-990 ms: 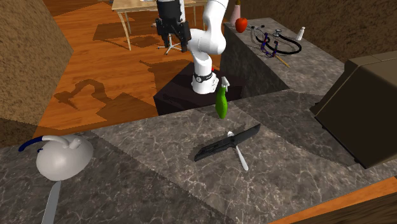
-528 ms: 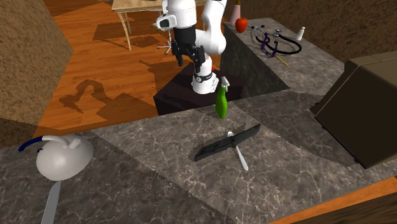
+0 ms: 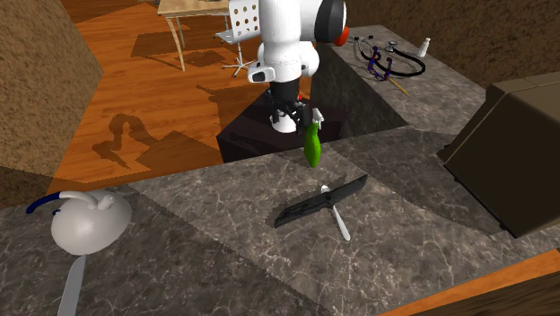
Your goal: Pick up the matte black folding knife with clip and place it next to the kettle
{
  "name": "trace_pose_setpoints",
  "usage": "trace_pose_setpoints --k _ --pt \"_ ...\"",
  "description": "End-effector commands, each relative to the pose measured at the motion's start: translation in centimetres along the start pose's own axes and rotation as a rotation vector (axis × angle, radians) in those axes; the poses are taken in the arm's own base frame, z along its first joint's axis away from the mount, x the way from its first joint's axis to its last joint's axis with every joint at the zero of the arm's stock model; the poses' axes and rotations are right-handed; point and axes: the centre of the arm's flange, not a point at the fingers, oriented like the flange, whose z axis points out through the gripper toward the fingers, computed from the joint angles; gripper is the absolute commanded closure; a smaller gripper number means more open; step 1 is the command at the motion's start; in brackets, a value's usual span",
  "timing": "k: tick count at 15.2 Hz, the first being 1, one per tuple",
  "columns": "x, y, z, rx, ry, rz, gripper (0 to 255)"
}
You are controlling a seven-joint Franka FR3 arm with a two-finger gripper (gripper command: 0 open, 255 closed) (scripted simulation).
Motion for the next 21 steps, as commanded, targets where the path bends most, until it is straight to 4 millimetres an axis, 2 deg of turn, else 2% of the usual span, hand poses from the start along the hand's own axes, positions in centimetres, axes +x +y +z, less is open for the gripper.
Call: trace_pose_setpoints --k 1,18,21 --pt "-0.1 -1.8 1.9 0.000 -0.003 0.012 0" --pt "-0.4 -16.3 19.1 -0.010 -0.042 0.107 0" --pt "-0.4 -16.6 20.6 -0.010 -0.043 0.109 0"
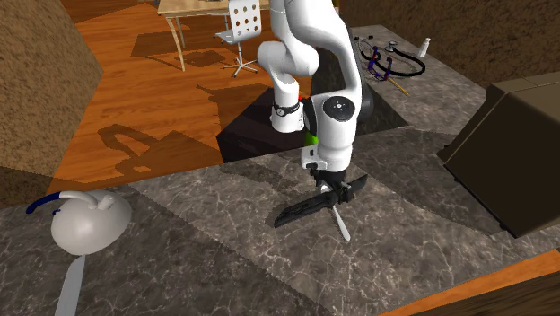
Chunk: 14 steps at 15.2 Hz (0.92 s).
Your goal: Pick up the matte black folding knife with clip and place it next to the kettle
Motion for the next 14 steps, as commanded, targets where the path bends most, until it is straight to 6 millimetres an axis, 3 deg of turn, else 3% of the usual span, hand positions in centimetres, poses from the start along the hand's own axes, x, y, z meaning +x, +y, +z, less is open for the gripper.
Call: trace_pose_setpoints --k 1,6,13,14 --pt "-0.1 -0.3 1.0 0.000 0.000 0.001 0" --pt "-0.1 -0.3 3.5 0.000 0.000 0.001 0" --pt "-0.1 -0.3 3.5 0.000 0.000 0.001 0" --pt "-0.1 -0.3 3.5 0.000 0.000 0.001 255"
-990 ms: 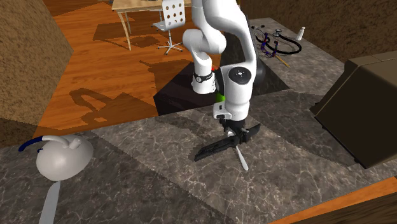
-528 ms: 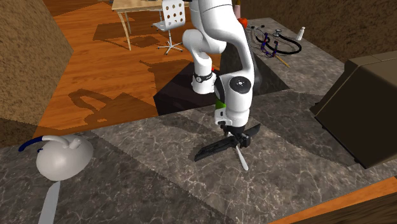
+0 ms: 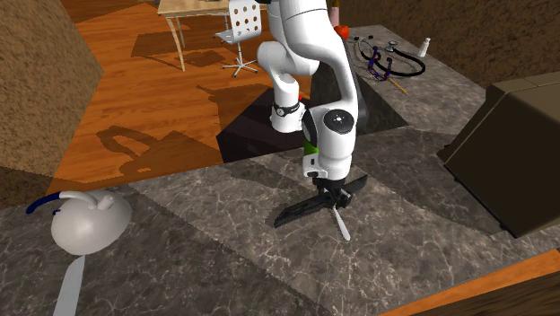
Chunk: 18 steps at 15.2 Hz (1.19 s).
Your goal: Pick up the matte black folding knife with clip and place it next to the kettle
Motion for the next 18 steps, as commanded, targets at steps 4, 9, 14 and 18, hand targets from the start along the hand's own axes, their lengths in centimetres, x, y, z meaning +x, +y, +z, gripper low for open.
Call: trace_pose_setpoints --k 4,9,14,18 --pt "0.0 0.0 0.0 0.000 0.000 0.000 255" --pt "0.0 0.0 0.0 0.000 0.000 0.000 255" --pt "-0.2 -0.2 -2.6 0.000 0.000 0.000 255" --pt "-0.3 -0.4 -4.7 0.000 0.000 0.000 255"
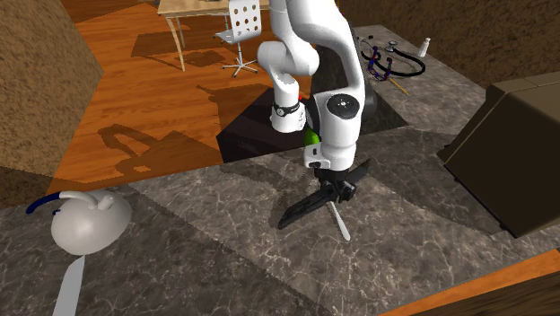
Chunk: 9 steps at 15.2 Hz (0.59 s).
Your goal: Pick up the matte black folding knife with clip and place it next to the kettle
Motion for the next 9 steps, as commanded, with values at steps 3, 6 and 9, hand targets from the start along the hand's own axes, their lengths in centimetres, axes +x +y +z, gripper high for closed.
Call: trace_pose_setpoints --k 3,6,9 --pt "-0.1 -0.1 -2.2 0.000 0.000 0.000 255" --pt "-0.2 -0.2 -3.7 0.000 0.000 0.000 255" --pt "-0.3 -0.3 -5.3 0.000 0.000 0.000 255"
